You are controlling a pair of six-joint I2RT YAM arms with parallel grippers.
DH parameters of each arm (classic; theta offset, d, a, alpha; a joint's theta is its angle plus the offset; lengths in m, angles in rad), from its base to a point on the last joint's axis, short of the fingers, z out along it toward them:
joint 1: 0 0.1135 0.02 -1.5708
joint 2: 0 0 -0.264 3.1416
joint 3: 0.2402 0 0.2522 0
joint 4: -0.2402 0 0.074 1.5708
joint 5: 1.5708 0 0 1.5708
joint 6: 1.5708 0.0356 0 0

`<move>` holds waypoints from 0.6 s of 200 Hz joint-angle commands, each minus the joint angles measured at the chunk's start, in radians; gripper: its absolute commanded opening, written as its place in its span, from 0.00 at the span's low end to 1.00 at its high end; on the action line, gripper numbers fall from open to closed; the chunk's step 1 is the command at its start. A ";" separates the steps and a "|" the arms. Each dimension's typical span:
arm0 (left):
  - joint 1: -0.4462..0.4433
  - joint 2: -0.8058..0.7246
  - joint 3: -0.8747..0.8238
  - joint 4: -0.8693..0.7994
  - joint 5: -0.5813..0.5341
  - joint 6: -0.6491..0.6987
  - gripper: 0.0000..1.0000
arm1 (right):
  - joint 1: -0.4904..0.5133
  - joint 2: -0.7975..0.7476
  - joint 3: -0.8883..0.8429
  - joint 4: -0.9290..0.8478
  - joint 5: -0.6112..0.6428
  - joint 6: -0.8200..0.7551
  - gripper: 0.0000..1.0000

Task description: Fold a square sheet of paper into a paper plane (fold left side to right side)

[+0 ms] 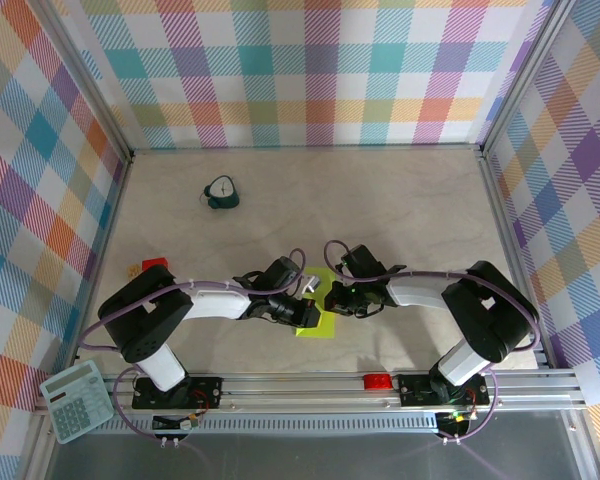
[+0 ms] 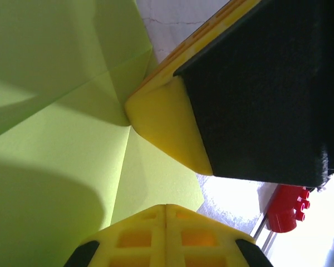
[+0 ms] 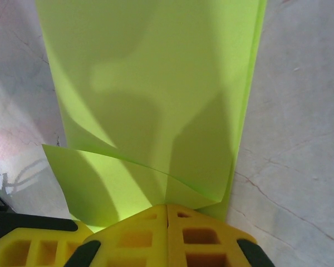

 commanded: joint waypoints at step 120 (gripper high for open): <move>0.014 0.007 -0.101 0.104 0.006 -0.019 0.00 | -0.051 0.096 -0.037 -0.189 0.084 -0.078 0.00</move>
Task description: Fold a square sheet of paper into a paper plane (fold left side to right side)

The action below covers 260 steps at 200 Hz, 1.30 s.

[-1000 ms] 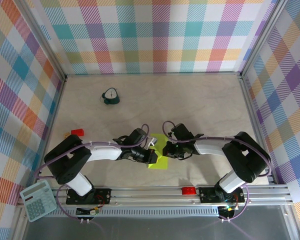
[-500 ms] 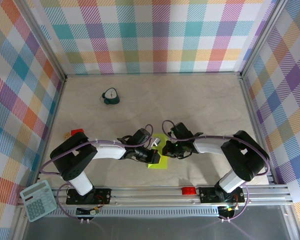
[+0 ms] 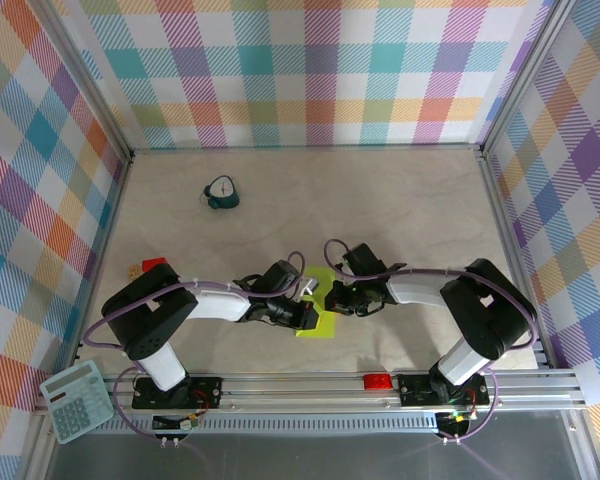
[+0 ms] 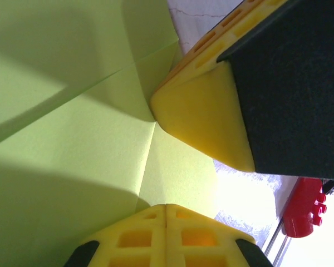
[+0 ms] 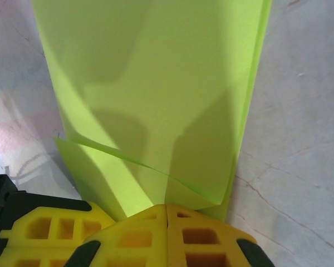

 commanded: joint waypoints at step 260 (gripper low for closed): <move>0.035 -0.230 -0.320 0.121 0.019 -0.077 0.03 | -0.073 0.033 -0.047 -0.118 0.030 -0.074 0.00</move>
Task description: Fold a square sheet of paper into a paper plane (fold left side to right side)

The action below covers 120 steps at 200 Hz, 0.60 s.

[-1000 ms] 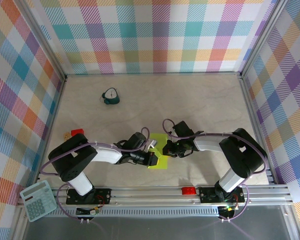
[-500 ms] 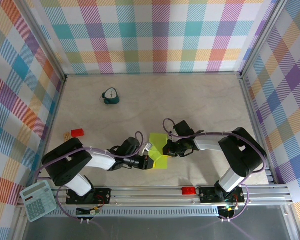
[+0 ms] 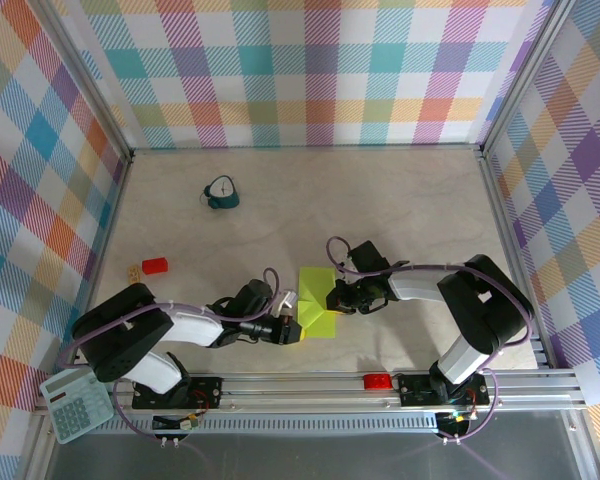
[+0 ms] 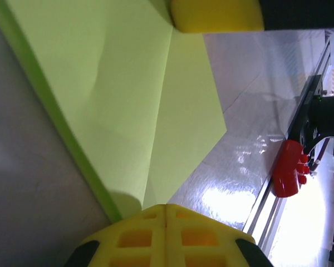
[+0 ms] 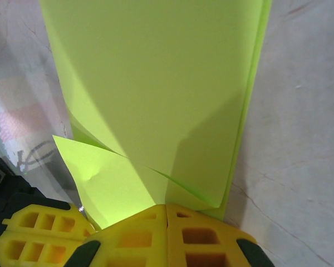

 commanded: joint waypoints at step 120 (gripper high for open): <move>0.151 -0.089 0.212 -0.328 -0.031 0.166 0.55 | -0.028 -0.451 -0.095 -0.080 0.203 0.031 0.66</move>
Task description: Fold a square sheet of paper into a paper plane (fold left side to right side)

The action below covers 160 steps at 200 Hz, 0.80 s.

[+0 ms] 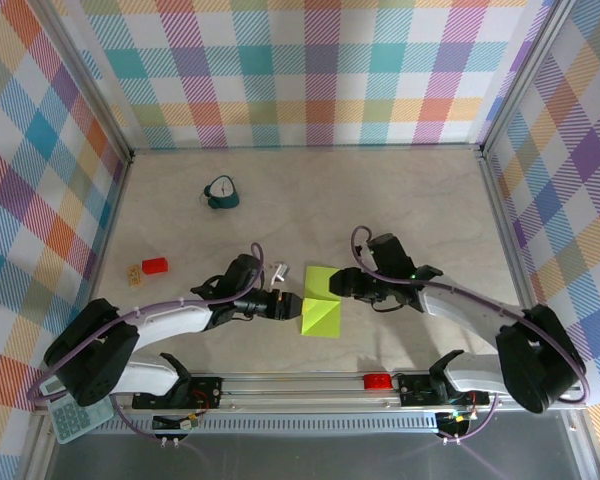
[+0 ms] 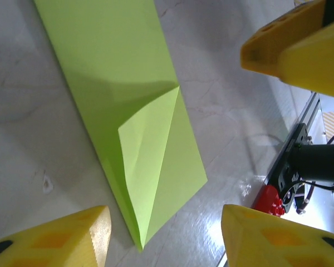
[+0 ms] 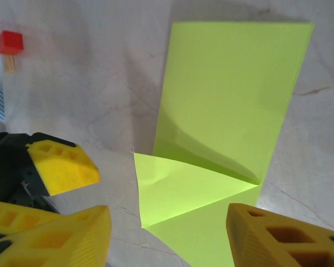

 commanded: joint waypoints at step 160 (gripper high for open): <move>0.013 0.225 0.094 0.123 0.010 0.038 0.04 | -0.007 -0.095 -0.176 0.163 -0.024 0.093 0.86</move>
